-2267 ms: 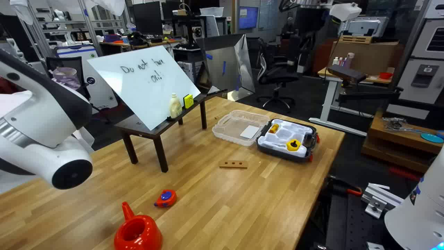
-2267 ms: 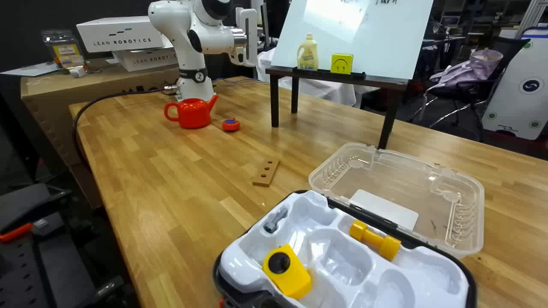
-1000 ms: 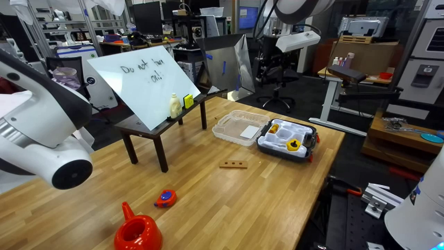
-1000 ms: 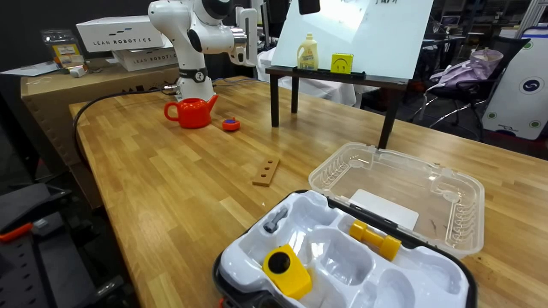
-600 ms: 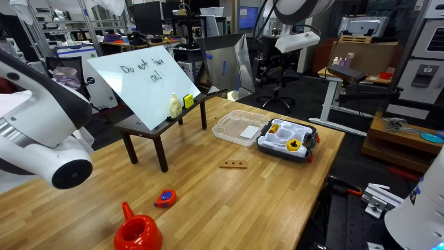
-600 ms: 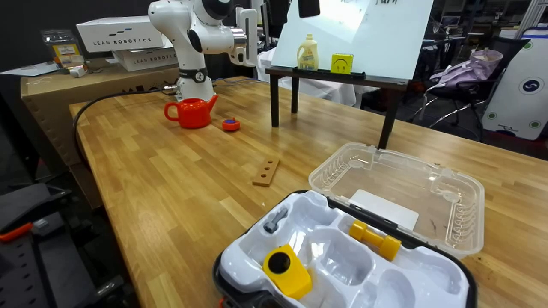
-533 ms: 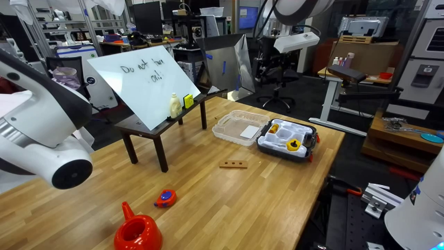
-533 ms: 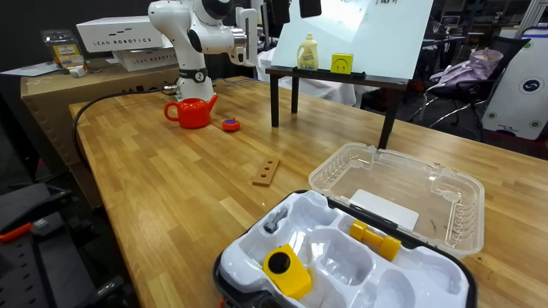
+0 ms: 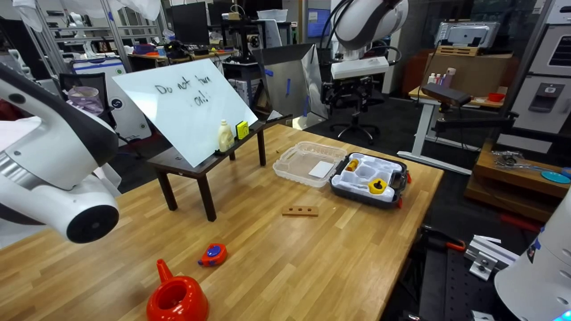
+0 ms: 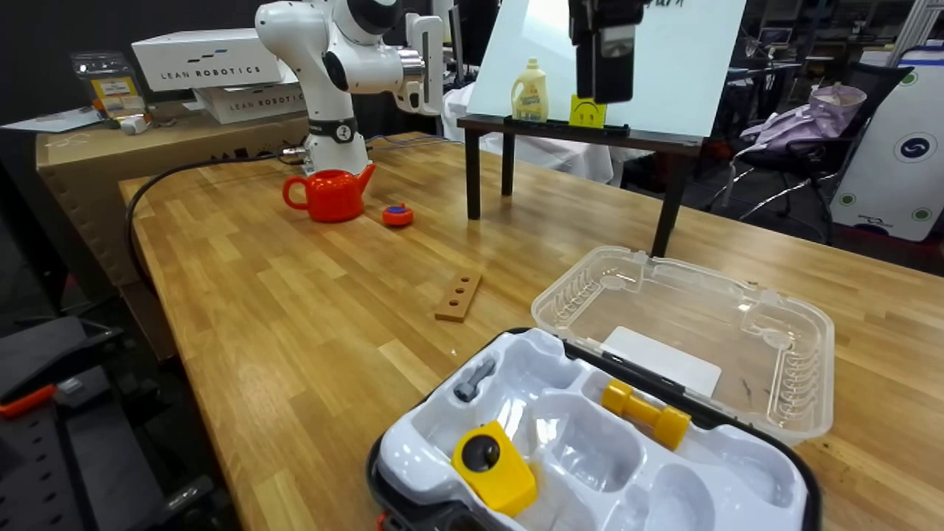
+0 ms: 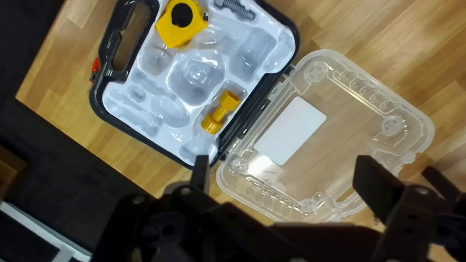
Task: Remove the yellow object from the top middle of the box and put it on the table
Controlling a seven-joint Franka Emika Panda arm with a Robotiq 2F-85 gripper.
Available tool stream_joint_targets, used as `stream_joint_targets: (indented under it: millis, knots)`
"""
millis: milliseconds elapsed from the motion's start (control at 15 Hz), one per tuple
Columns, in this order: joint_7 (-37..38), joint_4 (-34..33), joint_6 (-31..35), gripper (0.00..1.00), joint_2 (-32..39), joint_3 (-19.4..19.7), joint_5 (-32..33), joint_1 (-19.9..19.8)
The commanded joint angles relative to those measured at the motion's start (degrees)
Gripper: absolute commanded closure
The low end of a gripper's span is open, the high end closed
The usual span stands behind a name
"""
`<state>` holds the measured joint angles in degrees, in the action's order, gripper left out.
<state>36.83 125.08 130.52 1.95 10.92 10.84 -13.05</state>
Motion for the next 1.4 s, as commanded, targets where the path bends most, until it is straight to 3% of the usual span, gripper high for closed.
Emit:
stream_joint_targets:
  millis: [0,533,1000,1333]
  knots:
    - [1.56,-1.1,-0.23,0.0,1.66,1.12,0.02,0.7]
    - [3.45,-3.07,-1.59,0.0,3.07,1.29,-0.37,0.9]
    - [6.43,-8.68,-4.37,0.0,10.68,3.36,-13.52,-0.59]
    - [9.83,-13.02,-4.1,0.0,17.34,6.49,-18.06,-1.72]
